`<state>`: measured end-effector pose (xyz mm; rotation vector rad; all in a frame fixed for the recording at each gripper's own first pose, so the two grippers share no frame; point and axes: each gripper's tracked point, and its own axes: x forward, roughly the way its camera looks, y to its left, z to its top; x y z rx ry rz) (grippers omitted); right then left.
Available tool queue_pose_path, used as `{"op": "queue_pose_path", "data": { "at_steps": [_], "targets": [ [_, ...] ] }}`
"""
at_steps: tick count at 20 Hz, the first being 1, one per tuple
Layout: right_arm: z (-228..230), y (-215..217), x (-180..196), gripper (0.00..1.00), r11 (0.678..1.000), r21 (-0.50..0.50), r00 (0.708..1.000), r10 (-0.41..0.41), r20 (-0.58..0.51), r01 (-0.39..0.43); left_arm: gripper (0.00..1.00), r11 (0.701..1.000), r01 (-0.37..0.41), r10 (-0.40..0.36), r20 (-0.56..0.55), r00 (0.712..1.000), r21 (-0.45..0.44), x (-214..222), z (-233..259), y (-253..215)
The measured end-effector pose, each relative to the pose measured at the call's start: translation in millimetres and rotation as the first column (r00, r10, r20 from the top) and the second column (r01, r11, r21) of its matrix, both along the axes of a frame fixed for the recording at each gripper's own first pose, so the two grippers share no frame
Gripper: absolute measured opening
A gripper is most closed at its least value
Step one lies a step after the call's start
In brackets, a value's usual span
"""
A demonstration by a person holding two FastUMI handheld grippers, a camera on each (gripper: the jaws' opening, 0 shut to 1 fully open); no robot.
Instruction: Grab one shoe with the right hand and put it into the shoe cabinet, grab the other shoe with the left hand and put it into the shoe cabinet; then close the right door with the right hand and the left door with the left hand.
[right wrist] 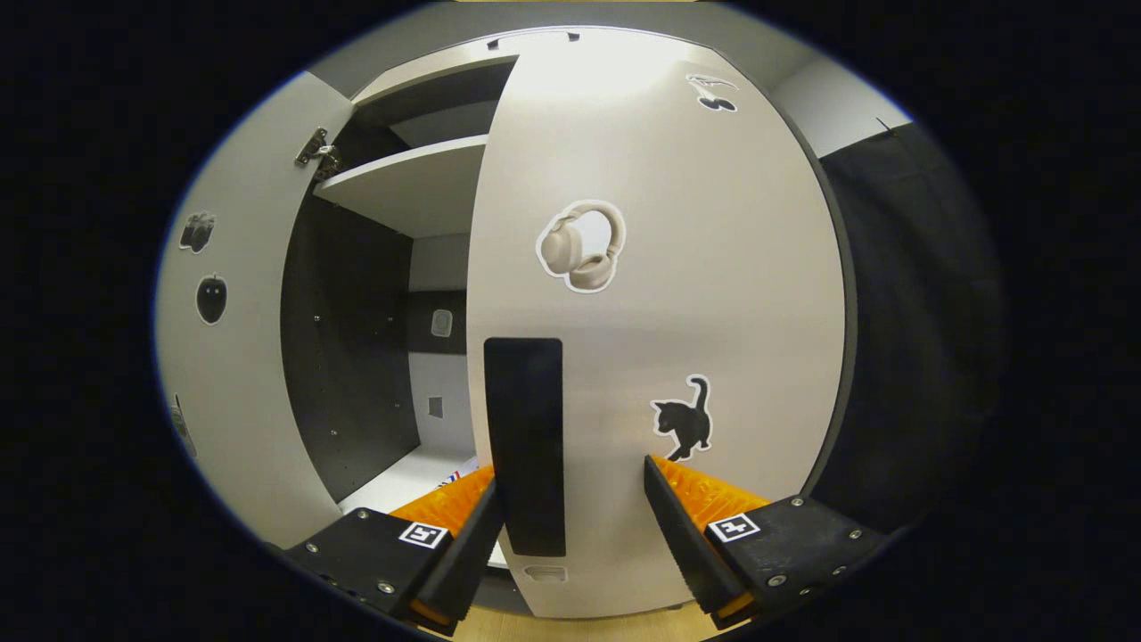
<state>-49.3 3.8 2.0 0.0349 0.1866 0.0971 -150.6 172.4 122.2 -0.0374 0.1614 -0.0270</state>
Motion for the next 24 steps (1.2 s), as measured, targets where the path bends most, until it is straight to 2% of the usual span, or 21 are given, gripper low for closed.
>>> {"op": "queue_pose_path", "data": {
  "at_steps": [4,7,10,13,17,18,19,21,22,24],
  "targets": [
    [1,0,-2,0.91,1.0,-0.014,1.0,-0.011,-0.001,0.011,0.94,0.999,0.035,-0.034,0.007,0.999,-0.017,10,0,-6],
    [6,-4,-4,0.92,1.0,0.004,1.0,-0.018,-0.008,0.018,0.94,0.999,0.038,-0.038,-0.003,0.999,0.003,18,-6,-7],
    [22,-5,-18,0.92,1.0,0.019,1.0,-0.002,0.027,0.002,0.94,0.997,0.081,-0.081,-0.025,0.996,-0.014,27,-16,-20],
    [37,-11,-39,0.92,1.0,0.001,0.998,0.012,0.057,-0.013,0.99,0.998,0.065,-0.064,-0.046,0.997,0.004,32,-26,-17],
    [55,-25,-64,0.92,0.999,-0.032,0.995,0.02,0.094,-0.018,0.95,0.992,0.128,-0.127,-0.055,0.99,0.014,32,-25,-42],
    [59,-31,-70,0.88,0.999,-0.035,0.994,0.018,0.103,-0.014,0.95,0.989,0.146,-0.145,-0.056,0.988,0.017,32,-26,-50],
    [63,-36,-76,0.93,0.999,-0.033,0.994,0.014,0.111,-0.01,0.95,0.986,0.166,-0.165,-0.058,0.985,0.012,34,-27,-59],
    [70,-44,-89,0.93,1.0,-0.02,0.993,0.011,0.118,-0.009,0.96,0.978,0.208,-0.209,-0.064,0.976,-0.028,38,-32,-80],
    [74,-48,-96,0.93,1.0,-0.018,0.992,0.011,0.126,-0.009,0.92,0.971,0.231,-0.234,-0.07,0.97,-0.057,41,-35,-91],
    [81,-68,-109,0.93,0.999,-0.039,0.988,-0.014,0.152,0.02,0.96,0.961,0.262,-0.269,-0.074,0.96,-0.093,47,-37,-111]
  ]
}}
